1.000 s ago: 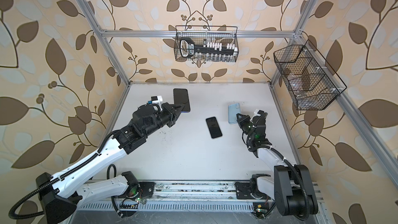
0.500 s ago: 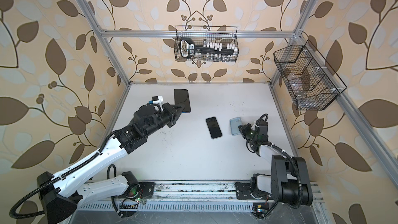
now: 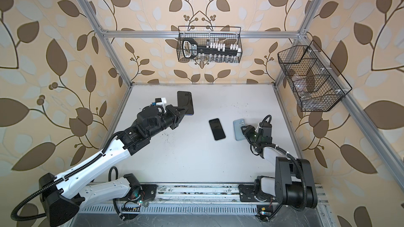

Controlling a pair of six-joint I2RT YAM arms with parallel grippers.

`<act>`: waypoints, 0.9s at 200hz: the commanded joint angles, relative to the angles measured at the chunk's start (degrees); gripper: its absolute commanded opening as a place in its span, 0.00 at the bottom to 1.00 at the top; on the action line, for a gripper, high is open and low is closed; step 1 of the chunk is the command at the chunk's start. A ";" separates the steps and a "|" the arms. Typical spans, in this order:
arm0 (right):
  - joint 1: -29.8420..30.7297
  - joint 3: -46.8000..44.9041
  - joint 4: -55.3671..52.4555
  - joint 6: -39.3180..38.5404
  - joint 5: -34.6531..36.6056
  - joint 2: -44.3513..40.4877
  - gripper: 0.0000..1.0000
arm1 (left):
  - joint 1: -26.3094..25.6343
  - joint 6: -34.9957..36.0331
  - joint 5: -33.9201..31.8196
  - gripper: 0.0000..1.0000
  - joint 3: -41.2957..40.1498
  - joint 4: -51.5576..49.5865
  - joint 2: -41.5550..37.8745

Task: Take the phone out of the phone case
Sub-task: Place the phone case at the middle-right of the table.

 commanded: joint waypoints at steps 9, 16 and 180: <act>0.09 -1.25 -3.16 -0.78 4.36 -3.31 0.66 | 0.70 1.49 1.49 0.00 0.60 5.35 -0.02; 0.00 -0.93 -4.25 -1.14 5.13 -3.98 0.70 | 0.70 1.47 1.57 0.00 0.60 5.40 0.07; 0.07 0.31 -10.22 -4.52 9.98 -13.00 0.74 | 7.06 5.29 9.45 0.00 -6.62 9.14 2.05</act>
